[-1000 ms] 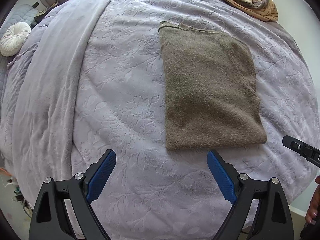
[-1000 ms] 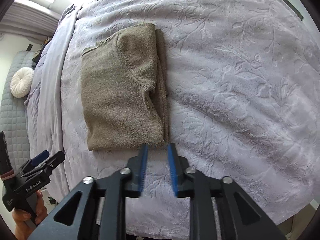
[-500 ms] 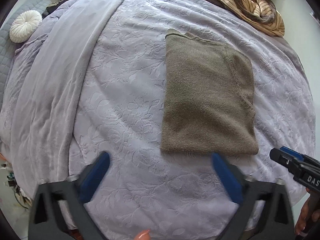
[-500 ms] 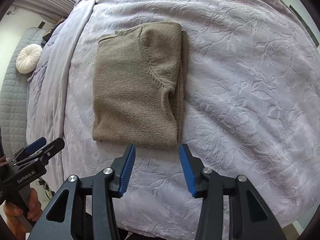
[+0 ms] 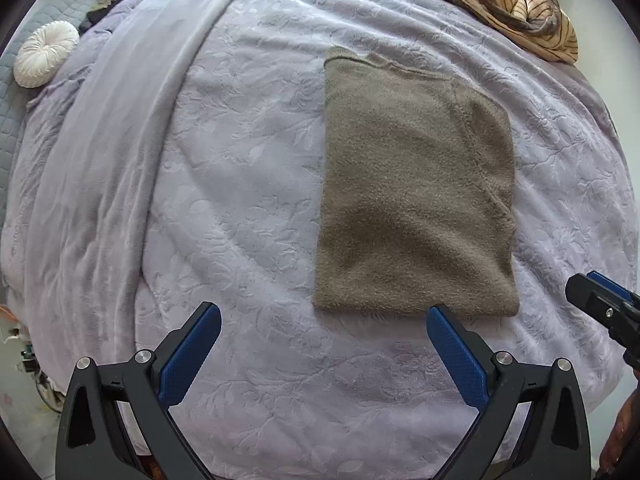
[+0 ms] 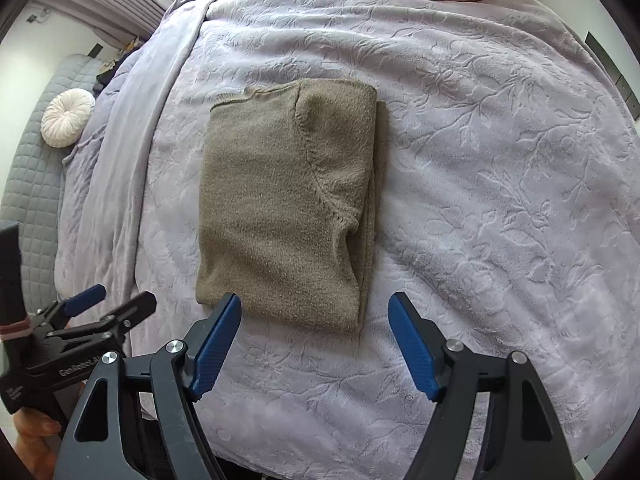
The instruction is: Fold small clothes
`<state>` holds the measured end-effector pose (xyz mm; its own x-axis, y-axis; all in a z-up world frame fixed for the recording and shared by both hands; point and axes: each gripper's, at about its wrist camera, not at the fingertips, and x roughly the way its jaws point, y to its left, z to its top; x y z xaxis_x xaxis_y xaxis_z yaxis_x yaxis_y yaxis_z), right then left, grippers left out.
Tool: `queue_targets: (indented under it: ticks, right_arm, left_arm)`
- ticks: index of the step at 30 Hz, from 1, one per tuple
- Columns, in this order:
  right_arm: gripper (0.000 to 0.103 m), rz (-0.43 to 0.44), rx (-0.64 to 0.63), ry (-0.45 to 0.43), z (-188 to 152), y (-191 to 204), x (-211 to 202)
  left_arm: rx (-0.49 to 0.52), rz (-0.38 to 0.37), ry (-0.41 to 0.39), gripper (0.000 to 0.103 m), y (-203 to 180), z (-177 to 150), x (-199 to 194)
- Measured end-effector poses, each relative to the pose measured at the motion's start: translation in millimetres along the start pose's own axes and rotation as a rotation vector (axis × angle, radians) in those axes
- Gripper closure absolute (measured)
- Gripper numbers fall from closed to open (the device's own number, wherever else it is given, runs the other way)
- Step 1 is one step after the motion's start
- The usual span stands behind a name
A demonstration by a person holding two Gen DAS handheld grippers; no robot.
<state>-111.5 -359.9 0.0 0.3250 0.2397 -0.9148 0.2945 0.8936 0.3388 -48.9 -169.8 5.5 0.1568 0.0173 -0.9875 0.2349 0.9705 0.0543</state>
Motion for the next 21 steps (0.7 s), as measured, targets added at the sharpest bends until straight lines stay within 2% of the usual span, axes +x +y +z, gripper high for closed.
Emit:
queue_targets:
  ticks: [6, 14, 21]
  right_arm:
    - [0.024, 0.004, 0.021, -0.004, 8, 0, -4]
    - [0.024, 0.001, 0.030, 0.037, 13, 0, 6]
    - [0.024, 0.027, 0.026, 0.021, 38, 5, 1]
  left_arm:
    - [-0.007, -0.024, 0.007, 0.000, 1, 6, 8]
    - [-0.028, -0.028, 0.031, 0.000, 11, 14, 21]
    - [-0.029, -0.013, 0.008, 0.000, 27, 41, 29]
